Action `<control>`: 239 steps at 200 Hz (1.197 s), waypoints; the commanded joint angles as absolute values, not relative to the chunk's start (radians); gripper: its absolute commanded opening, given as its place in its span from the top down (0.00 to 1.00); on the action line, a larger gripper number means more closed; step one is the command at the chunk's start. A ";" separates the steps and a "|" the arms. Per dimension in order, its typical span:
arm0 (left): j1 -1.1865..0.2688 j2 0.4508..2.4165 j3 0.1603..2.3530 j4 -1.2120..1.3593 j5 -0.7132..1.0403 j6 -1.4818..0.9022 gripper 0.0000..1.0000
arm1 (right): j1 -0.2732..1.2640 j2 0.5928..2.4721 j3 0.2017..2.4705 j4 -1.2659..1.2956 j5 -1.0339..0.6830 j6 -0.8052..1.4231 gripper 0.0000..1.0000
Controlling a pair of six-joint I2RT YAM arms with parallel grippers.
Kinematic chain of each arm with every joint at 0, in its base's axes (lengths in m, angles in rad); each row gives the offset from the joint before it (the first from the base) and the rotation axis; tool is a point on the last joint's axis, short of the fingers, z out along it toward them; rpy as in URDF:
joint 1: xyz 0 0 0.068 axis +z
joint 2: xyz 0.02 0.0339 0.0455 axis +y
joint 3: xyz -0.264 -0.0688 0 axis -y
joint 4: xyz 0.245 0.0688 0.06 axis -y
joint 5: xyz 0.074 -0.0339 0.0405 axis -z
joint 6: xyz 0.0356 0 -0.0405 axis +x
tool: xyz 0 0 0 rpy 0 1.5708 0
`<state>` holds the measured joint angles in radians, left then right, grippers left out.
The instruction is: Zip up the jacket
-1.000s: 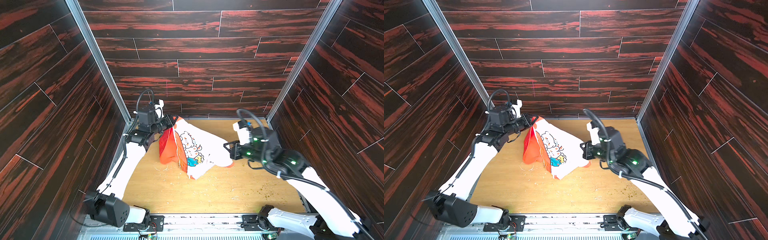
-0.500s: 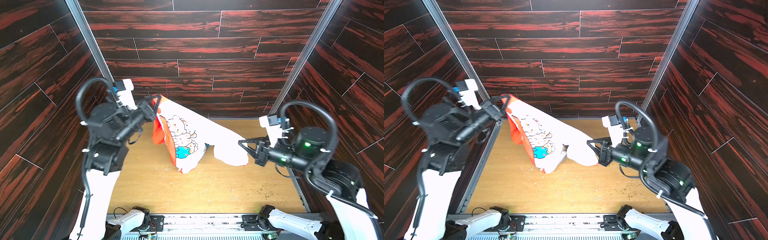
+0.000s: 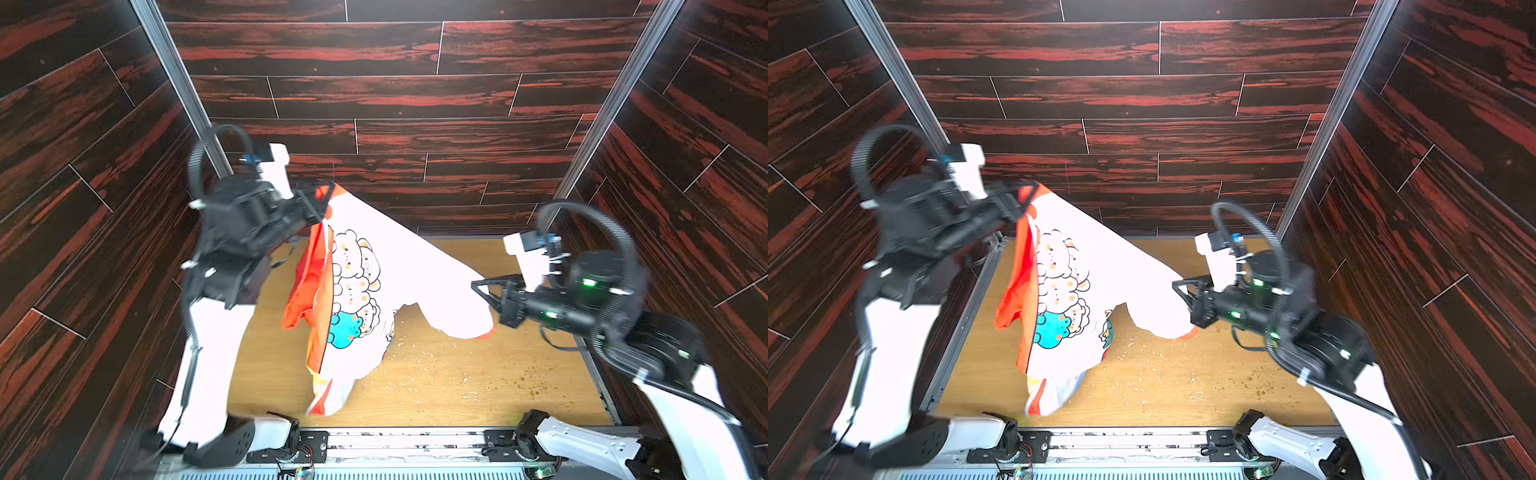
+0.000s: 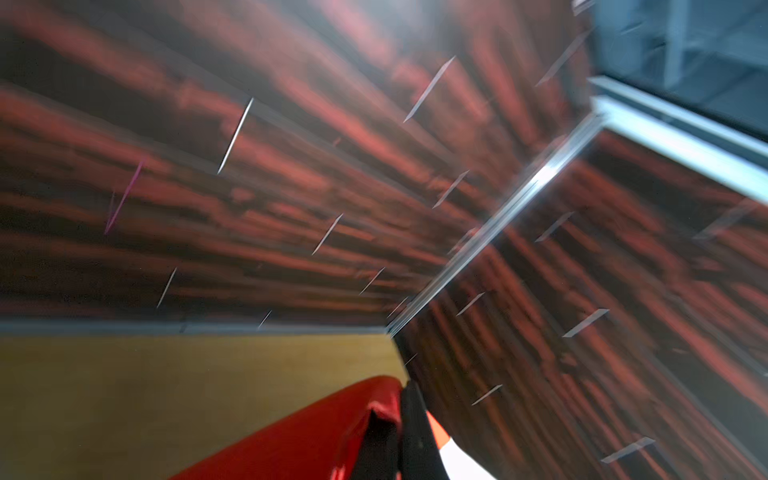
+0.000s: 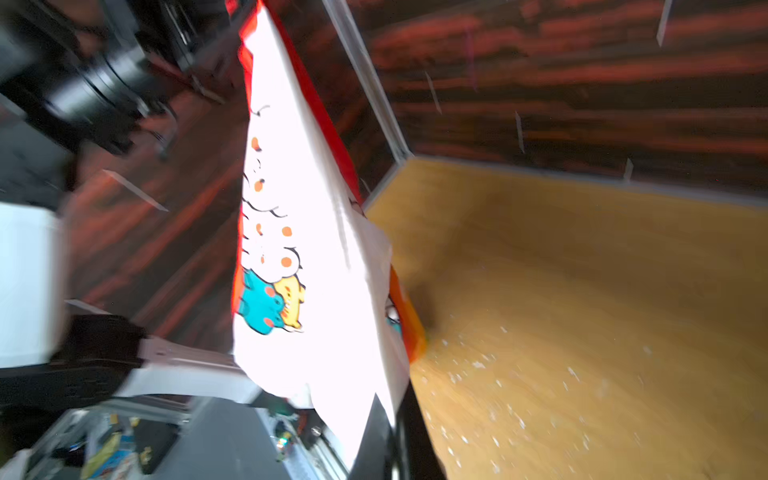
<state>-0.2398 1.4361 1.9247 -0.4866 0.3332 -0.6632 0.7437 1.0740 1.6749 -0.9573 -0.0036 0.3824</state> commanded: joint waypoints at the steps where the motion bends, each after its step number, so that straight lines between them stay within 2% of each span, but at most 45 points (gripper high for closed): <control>1: -0.250 1.592 1.876 -0.481 0.274 -0.664 1.00 | 0.690 1.122 1.573 -1.002 0.065 0.352 1.00; 36: -0.287 1.818 1.840 -0.403 0.278 -0.720 1.00 | 0.421 1.167 1.364 -0.863 -0.194 0.326 1.00; 61: -0.317 1.973 1.909 -0.374 0.288 -0.754 1.00 | 0.309 1.205 1.308 -0.804 -0.249 0.304 1.00; 82: -0.347 2.131 2.092 -0.430 0.321 -0.761 1.00 | 0.193 1.244 1.326 -0.809 -0.305 0.298 1.00; 108: -0.391 2.362 2.445 -0.546 0.356 -0.774 1.00 | 0.033 1.319 1.344 -0.818 -0.314 0.326 1.00; 130: -0.416 2.543 2.719 -0.539 0.415 -0.862 1.00 | -0.081 1.415 1.309 -0.749 -0.341 0.376 1.00; 136: -0.420 2.584 2.768 -0.532 0.424 -0.889 0.94 | -0.098 1.447 1.311 -0.739 -0.341 0.389 1.00; 147: -0.423 2.628 2.825 -0.536 0.418 -0.912 0.76 | -0.122 1.494 1.319 -0.724 -0.323 0.405 0.91; 155: -0.423 2.628 2.825 -0.557 0.398 -0.905 0.66 | -0.127 1.505 1.319 -0.706 -0.298 0.418 0.75; 164: -0.423 2.604 2.795 -0.607 0.360 -0.872 0.59 | -0.129 1.498 1.319 -0.691 -0.267 0.432 0.59; 170: -0.422 2.576 2.755 -0.620 0.342 -0.843 0.56 | -0.128 1.488 1.322 -0.682 -0.256 0.440 0.51; 181: -0.419 2.503 2.650 -0.620 0.314 -0.793 0.53 | -0.127 1.469 1.331 -0.678 -0.239 0.448 0.45; 208: -0.395 2.306 2.388 -0.585 0.232 -0.718 0.51 | -0.089 1.411 1.343 -0.677 -0.202 0.437 0.39; 239: -0.376 2.115 2.137 -0.617 0.190 -0.676 0.52 | 0.112 1.410 1.342 -0.717 -0.173 0.397 0.43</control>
